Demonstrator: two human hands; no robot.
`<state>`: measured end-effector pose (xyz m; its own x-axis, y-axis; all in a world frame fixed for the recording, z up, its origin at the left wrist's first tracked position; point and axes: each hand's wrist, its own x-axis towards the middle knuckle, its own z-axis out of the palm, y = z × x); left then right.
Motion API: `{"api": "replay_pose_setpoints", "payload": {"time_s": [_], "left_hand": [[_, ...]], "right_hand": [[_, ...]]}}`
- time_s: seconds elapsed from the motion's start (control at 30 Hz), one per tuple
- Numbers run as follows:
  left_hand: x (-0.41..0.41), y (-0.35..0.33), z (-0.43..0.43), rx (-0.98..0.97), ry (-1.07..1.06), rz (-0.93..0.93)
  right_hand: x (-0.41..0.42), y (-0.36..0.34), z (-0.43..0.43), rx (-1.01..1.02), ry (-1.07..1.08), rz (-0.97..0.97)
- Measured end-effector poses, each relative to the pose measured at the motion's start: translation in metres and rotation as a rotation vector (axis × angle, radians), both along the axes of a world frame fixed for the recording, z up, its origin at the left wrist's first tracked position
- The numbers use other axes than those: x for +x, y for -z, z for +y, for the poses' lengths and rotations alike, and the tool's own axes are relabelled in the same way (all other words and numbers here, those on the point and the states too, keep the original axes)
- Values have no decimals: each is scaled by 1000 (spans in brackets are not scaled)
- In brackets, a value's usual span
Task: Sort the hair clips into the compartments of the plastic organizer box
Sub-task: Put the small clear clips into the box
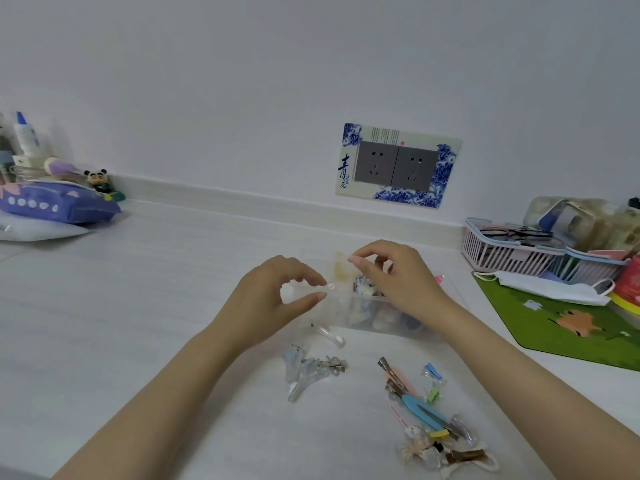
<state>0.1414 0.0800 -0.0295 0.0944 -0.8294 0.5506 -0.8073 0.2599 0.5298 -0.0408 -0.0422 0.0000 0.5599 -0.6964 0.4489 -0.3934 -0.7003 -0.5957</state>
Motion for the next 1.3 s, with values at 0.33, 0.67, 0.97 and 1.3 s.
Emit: {"api": "replay_pose_setpoints", "payload": {"time_s": [0.33, 0.67, 0.97, 1.3], "left_hand": [[-7, 5, -10, 14, 65, -382], [-10, 15, -22, 88, 7, -457], [-8, 2, 0, 5, 33, -333], [-14, 9, -4, 345, -63, -445]], "right_hand": [[-35, 20, 19, 50, -56, -213], [-34, 34, 21, -147, -82, 73], [-37, 35, 23, -139, -92, 73], [-38, 35, 27, -164, -75, 82]]}}
